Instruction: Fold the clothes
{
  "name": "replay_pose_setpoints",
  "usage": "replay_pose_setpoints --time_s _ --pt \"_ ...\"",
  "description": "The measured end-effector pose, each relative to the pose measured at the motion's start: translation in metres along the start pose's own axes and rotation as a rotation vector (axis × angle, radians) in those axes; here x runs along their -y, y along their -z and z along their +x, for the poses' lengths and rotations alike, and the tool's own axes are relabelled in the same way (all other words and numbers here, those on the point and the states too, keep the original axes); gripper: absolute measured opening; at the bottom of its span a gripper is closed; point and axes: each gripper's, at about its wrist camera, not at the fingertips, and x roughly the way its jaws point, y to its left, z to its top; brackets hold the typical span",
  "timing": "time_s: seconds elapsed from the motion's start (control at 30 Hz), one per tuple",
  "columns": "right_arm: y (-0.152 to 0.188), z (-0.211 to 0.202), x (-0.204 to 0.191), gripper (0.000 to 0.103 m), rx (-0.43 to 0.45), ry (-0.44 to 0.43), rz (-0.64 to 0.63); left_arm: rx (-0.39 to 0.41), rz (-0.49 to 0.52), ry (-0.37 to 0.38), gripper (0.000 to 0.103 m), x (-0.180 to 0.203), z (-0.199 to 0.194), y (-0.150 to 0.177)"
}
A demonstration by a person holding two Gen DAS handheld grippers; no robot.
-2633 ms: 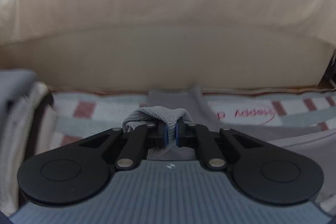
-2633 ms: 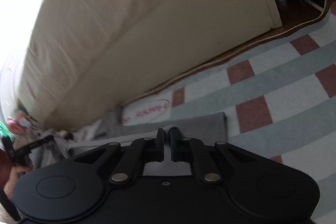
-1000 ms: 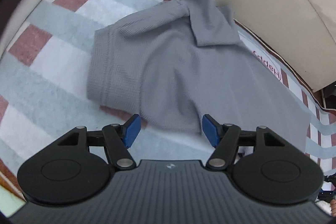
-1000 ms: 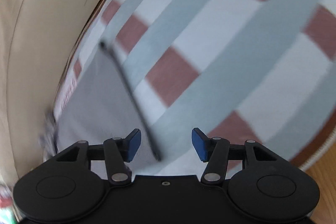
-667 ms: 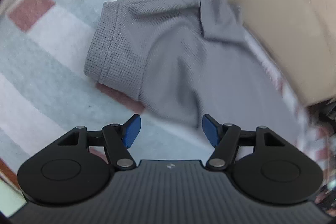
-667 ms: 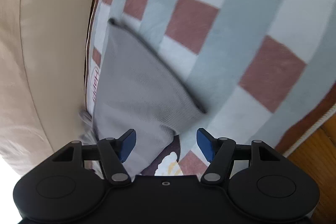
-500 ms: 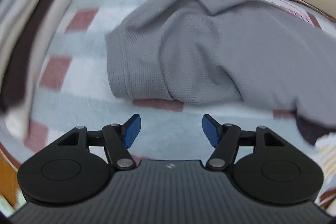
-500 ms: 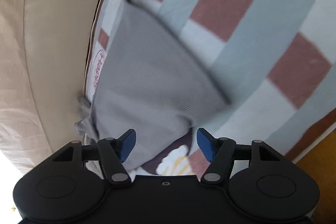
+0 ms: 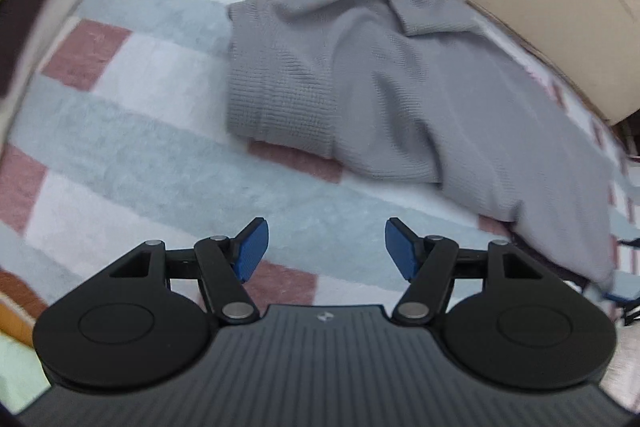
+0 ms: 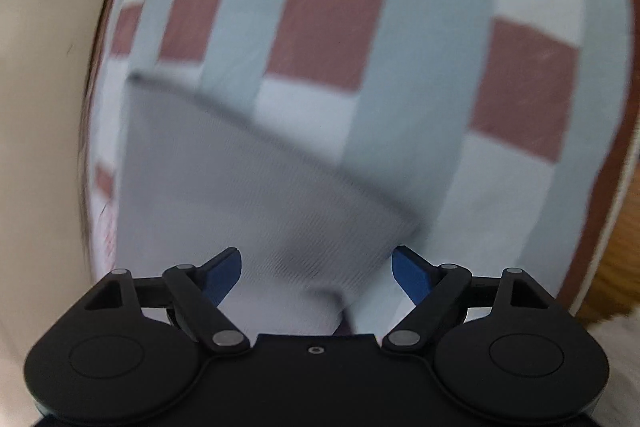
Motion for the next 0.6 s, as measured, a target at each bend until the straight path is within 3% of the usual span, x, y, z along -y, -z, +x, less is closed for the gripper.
replay_pose_setpoints --time_s 0.2,0.37,0.5,0.6 --pt "0.003 -0.002 0.004 0.086 0.073 0.003 -0.009 0.035 -0.004 0.09 0.064 0.003 0.002 -0.006" --pt "0.004 0.003 0.004 0.088 0.126 0.039 0.009 0.01 -0.063 0.116 0.064 -0.002 0.007 -0.002" --pt "0.014 0.004 -0.002 0.088 0.152 0.04 -0.063 0.009 -0.099 0.126 0.064 -0.008 0.009 0.001" --pt "0.021 0.003 -0.009 0.072 0.204 0.022 -0.142 0.028 -0.144 0.15 0.062 -0.013 0.011 -0.001"
